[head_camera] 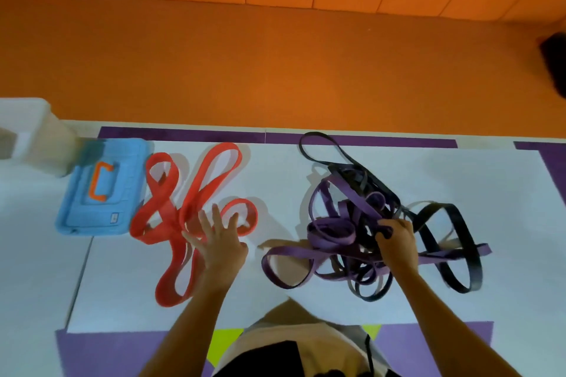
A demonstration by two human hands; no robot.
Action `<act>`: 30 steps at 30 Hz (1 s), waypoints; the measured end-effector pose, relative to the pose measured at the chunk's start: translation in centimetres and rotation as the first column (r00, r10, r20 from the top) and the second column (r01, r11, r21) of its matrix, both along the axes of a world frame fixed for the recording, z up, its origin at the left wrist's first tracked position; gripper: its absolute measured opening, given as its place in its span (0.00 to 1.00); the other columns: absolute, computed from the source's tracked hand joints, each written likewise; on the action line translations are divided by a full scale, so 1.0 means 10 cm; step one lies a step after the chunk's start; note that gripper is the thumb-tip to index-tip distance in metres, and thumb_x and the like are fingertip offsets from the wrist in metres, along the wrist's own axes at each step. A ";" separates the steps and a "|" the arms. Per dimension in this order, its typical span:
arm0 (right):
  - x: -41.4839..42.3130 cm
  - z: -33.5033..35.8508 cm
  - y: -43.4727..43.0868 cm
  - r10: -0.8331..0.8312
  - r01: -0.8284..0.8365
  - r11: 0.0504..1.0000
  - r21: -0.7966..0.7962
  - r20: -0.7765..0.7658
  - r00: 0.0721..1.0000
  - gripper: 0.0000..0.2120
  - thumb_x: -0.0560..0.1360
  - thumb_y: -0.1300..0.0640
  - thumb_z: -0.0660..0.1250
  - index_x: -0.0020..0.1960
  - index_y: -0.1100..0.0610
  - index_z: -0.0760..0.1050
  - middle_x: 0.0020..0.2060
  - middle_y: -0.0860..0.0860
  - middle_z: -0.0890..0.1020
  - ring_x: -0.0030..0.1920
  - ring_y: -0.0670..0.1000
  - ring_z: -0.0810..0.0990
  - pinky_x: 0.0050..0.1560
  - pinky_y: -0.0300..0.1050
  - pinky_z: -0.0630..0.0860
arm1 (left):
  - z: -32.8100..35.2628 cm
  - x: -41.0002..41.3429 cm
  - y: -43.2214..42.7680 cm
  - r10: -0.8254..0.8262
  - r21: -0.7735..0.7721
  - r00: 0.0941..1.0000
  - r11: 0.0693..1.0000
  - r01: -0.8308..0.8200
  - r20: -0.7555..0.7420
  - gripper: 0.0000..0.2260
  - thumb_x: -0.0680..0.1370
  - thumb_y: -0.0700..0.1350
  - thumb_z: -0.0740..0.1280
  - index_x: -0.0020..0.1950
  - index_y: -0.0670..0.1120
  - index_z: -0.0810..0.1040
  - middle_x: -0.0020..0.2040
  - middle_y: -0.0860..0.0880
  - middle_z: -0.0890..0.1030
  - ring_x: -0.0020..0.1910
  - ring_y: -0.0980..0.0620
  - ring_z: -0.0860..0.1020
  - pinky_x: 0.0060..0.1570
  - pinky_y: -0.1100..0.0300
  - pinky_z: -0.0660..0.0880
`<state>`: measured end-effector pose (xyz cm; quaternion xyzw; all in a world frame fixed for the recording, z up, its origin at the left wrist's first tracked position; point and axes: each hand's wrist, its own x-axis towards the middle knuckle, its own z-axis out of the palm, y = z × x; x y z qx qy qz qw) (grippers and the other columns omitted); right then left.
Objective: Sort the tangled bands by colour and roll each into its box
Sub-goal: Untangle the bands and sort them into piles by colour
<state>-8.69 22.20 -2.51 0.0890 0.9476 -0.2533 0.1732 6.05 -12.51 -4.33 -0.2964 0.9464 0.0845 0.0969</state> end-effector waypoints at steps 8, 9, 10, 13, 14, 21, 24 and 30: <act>0.12 0.10 -0.22 0.566 -0.545 0.782 -0.304 -0.021 0.824 0.13 0.80 0.61 0.70 0.61 0.48 0.82 0.56 0.43 0.80 0.54 0.43 0.82 0.56 0.36 0.78 | 0.23 -0.74 1.06 -0.140 0.671 0.990 0.731 0.124 -0.031 0.20 0.84 0.56 0.67 0.74 0.53 0.73 0.71 0.50 0.76 0.71 0.49 0.74 0.67 0.57 0.71; 0.11 0.11 -0.22 0.593 -0.554 0.747 -0.368 -0.009 0.805 0.14 0.80 0.59 0.70 0.64 0.48 0.80 0.57 0.44 0.81 0.55 0.43 0.82 0.58 0.36 0.79 | 0.27 -0.83 1.21 -0.083 0.738 0.997 0.672 0.063 -0.009 0.19 0.83 0.59 0.68 0.71 0.53 0.74 0.65 0.52 0.78 0.66 0.50 0.77 0.61 0.61 0.73; 0.08 0.12 -0.19 0.600 -0.545 0.723 -0.425 -0.004 0.800 0.15 0.81 0.59 0.70 0.66 0.48 0.80 0.58 0.44 0.82 0.57 0.43 0.82 0.58 0.36 0.80 | 0.29 -0.92 1.35 -0.009 0.785 1.000 0.619 -0.009 0.018 0.19 0.81 0.62 0.68 0.67 0.53 0.75 0.61 0.53 0.80 0.62 0.49 0.80 0.59 0.61 0.76; -0.06 0.14 0.00 0.501 -0.431 0.702 -0.567 -0.036 0.865 0.12 0.81 0.63 0.68 0.61 0.52 0.82 0.53 0.44 0.86 0.55 0.41 0.84 0.57 0.34 0.79 | 0.28 -1.12 1.62 0.209 0.814 0.970 0.538 -0.220 0.124 0.33 0.75 0.66 0.73 0.72 0.50 0.70 0.64 0.48 0.82 0.64 0.43 0.81 0.67 0.46 0.77; -0.12 0.14 0.10 0.444 -0.384 0.711 -0.589 -0.046 0.895 0.11 0.82 0.65 0.67 0.59 0.53 0.83 0.51 0.44 0.86 0.52 0.41 0.85 0.56 0.36 0.81 | 0.27 -1.15 1.69 0.254 0.779 0.959 0.574 -0.253 0.125 0.37 0.74 0.65 0.75 0.75 0.49 0.68 0.66 0.47 0.81 0.66 0.41 0.79 0.69 0.44 0.76; -0.43 -0.07 0.64 0.009 -0.068 0.955 -0.290 -0.198 0.980 0.11 0.80 0.61 0.69 0.60 0.50 0.81 0.61 0.54 0.77 0.62 0.55 0.76 0.60 0.45 0.74 | 0.17 -1.03 2.08 0.338 0.560 0.938 0.763 -0.323 0.080 0.35 0.79 0.62 0.71 0.79 0.48 0.62 0.66 0.47 0.82 0.69 0.38 0.78 0.69 0.33 0.73; -0.50 -0.21 0.74 0.018 -0.010 0.945 -0.327 0.023 1.000 0.18 0.81 0.51 0.71 0.70 0.47 0.76 0.70 0.57 0.70 0.72 0.61 0.69 0.70 0.53 0.72 | 0.17 -0.94 2.13 0.349 0.578 0.937 0.761 -0.294 0.018 0.36 0.83 0.53 0.68 0.84 0.49 0.50 0.63 0.45 0.84 0.58 0.43 0.84 0.61 0.41 0.82; -0.44 -0.30 0.73 0.235 -0.196 0.952 -0.233 0.151 0.960 0.18 0.80 0.44 0.69 0.68 0.46 0.73 0.62 0.55 0.77 0.65 0.61 0.76 0.65 0.64 0.78 | 0.25 -0.71 2.00 0.340 0.659 0.926 0.736 -0.155 -0.162 0.33 0.86 0.36 0.62 0.86 0.50 0.48 0.65 0.44 0.81 0.52 0.47 0.86 0.62 0.47 0.82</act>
